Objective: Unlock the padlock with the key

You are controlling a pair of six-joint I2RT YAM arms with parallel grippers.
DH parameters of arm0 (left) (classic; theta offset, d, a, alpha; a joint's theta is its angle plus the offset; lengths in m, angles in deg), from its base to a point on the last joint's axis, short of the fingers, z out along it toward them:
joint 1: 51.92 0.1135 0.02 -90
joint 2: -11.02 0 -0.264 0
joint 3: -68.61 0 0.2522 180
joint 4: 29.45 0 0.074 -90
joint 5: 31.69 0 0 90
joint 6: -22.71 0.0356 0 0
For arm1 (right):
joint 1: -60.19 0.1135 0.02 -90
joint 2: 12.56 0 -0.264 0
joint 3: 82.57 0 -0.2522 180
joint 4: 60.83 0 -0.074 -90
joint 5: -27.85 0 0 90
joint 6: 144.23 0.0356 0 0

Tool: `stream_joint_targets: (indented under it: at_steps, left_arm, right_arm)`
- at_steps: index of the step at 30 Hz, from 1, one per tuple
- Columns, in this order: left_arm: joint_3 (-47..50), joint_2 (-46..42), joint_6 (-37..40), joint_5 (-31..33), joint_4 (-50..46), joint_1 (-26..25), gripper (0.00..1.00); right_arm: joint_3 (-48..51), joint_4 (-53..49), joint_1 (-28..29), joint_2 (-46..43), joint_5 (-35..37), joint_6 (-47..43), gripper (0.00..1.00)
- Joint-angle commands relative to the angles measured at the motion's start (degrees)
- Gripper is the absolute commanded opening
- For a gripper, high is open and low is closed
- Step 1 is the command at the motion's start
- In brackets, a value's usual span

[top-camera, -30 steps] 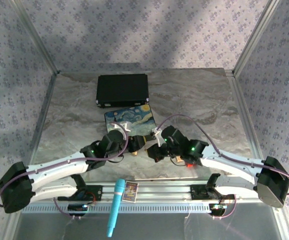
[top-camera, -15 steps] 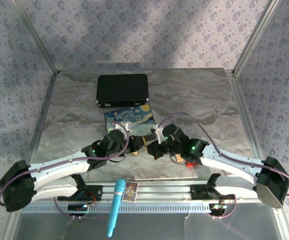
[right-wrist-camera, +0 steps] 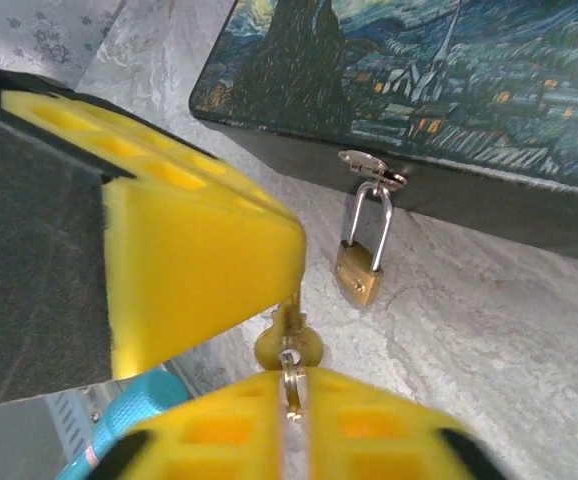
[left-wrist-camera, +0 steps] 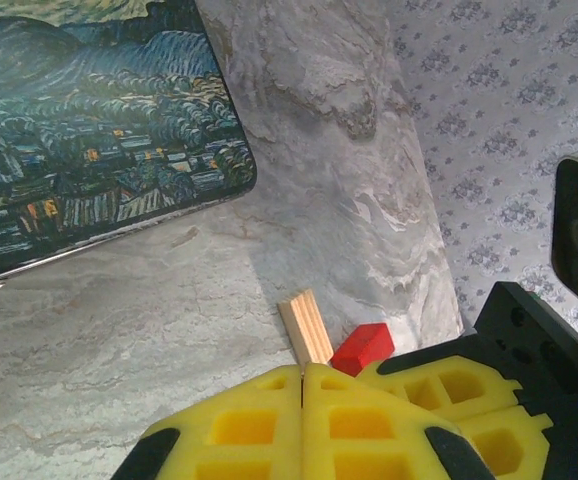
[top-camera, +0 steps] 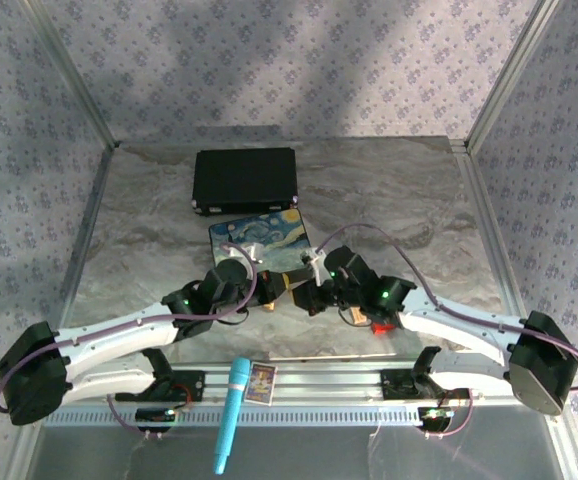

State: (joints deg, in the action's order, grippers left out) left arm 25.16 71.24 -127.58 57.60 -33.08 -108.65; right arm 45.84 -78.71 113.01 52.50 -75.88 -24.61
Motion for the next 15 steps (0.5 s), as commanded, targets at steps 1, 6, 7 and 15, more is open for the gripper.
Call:
stream_joint_targets:
  at_steps: [1, 6, 7, 15]
  left_arm:
    - [-0.49, -2.72, -1.08, -0.27, 2.24, 0.85, 0.00]
    - [3.44, -6.68, -5.71, 4.08, 13.13, 2.70, 0.00]
    - [3.71, -6.95, -5.94, 4.73, 14.88, 2.71, 0.00]
    - [3.56, -7.02, -6.84, 3.20, 24.40, 3.42, 0.00]
  right_arm:
    - [-0.44, 1.42, -1.65, -3.44, 1.26, 1.19, 0.79]
    - [5.40, 13.03, -6.72, -10.78, -1.22, 7.54, 0.99]
    - [6.22, 15.82, -7.67, -11.32, -1.84, 8.89, 0.99]
    - [9.47, 39.01, -10.27, -8.04, -9.27, 16.78, 0.74]
